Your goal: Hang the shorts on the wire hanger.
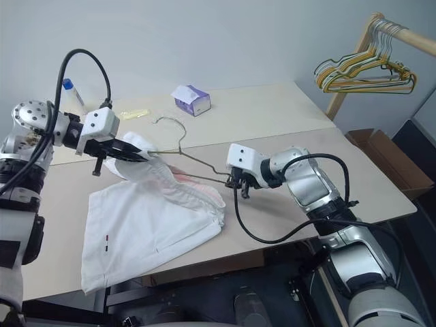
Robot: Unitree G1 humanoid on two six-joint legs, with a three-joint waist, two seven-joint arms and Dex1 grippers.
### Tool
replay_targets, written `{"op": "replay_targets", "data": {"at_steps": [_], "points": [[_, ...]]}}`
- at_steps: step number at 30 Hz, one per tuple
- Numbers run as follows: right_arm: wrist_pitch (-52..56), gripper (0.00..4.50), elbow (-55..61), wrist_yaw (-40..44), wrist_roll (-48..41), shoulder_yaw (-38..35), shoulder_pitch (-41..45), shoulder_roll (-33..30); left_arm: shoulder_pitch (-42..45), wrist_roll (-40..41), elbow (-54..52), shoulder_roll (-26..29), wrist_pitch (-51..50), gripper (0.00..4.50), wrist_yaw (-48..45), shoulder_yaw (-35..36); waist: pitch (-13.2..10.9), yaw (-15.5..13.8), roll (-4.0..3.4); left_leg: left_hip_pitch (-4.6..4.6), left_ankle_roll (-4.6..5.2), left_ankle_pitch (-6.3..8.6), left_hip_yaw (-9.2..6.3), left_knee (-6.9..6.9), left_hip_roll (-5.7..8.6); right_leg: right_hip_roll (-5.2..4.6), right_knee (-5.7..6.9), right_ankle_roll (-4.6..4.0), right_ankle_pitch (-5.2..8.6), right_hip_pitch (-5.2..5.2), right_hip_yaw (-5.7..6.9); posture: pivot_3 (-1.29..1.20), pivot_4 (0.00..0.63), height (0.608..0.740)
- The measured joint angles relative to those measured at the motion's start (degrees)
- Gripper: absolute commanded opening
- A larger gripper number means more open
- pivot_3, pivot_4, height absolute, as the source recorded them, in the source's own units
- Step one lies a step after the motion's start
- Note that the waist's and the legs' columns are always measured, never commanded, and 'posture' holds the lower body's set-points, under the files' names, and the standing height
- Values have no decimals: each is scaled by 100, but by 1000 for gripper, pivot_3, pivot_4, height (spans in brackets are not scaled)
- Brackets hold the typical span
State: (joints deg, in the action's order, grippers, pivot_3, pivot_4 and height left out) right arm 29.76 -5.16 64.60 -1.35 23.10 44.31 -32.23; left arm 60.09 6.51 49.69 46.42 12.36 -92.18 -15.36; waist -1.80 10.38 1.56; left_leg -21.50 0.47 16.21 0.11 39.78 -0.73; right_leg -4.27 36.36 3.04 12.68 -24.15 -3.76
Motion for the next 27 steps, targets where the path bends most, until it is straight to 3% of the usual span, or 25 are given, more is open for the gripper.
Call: {"op": "replay_targets", "data": {"at_steps": [3, 9, 15, 21, 27], "points": [[-29, 2813, 14, -153, -34, -234, -1, -22, 104, -115, 184, -18, 59, 0, 45, 89, 0, 3, 0, -3, 0, 0, 0, 1, 0, -1, 0, 1, 0, -2, 1, -147, 0, 740], [466, 2813, 95, -462, -309, -965, -24, -228, 297, -257, 433, -20, 211, 0, 114, 286, 0, 3, 0, -8, 1, 0, -1, 2, 1, -5, -1, 2, -1, -2, 4, -157, 0, 740], [1673, 2813, 1175, -624, -1011, -1626, -709, -483, 390, -440, 718, -52, 273, 0, 181, 337, 1, 9, 1, -14, 1, 1, -7, 5, 0, -4, -1, 2, -1, -1, 10, -160, 0, 740], [3051, 2813, 2099, -1424, -1541, -1507, -1625, 397, 483, -464, 750, -87, 294, 0, 281, 488, 1, 39, 1, -13, 1, 1, -8, 6, 0, -3, 41, 3, -1, -5, 6, -161, 0, 740], [3459, 2813, 2274, -2150, -1777, -1395, -1964, 1091, 480, -495, 749, -124, 293, 0, 293, 540, 1, 17, 2, -18, 2, 1, -10, 12, 3, -6, 39, 8, -1, -4, 7, -156, 0, 740]]}}
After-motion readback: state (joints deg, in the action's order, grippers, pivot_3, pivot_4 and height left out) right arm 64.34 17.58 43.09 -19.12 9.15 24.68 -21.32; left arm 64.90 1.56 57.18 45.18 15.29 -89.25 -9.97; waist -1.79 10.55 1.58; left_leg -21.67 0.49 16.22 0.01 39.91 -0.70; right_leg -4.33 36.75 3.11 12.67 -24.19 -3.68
